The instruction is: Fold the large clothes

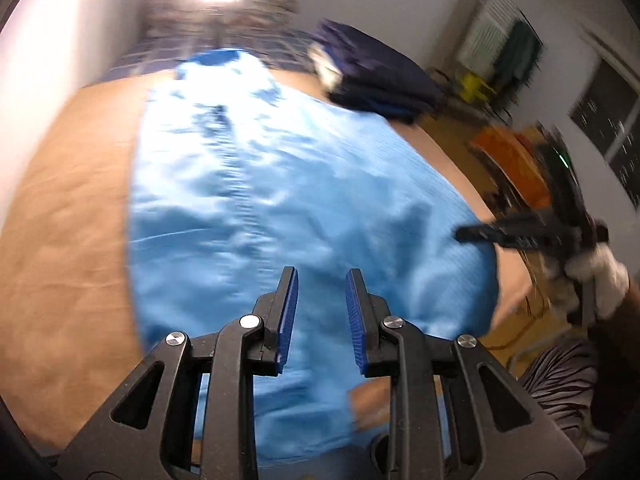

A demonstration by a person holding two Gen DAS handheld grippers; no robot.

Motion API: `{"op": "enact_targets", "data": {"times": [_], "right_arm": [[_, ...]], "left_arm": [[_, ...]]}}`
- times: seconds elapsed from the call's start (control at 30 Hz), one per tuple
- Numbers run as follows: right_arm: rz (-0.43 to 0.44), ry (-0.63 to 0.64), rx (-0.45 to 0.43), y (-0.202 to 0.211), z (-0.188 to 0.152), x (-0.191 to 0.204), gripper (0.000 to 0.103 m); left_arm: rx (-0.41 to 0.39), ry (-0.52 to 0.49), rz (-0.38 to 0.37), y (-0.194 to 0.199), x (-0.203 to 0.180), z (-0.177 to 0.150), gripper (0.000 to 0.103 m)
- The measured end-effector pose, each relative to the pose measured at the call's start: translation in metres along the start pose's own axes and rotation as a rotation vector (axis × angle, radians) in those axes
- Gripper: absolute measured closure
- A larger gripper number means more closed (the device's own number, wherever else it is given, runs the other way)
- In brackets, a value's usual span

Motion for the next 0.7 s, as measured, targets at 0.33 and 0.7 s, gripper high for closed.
{"op": "enact_targets", "data": {"times": [0.33,0.7], "right_arm": [[-0.215,0.167,-0.128,-0.015,-0.006,0.072,0.102],[-0.320,0.587,-0.069,-0.078,-0.035,0.197,0.103]], "left_arm": [[-0.099,0.261,0.004,0.019,0.116,-0.018,0.080],[-0.159,0.281,0.035,0.030,0.135,-0.015,0.080]]}}
Point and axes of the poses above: each gripper's, at about its wrist camera, not at the fingertips, and y roughly against the way its jaws point, x to its left, z to its top, the point moved 5 cm from there along -y, roughly the way its jaws point, and after that the axes turned 5 degrees about -y, right-handed, at the moved point
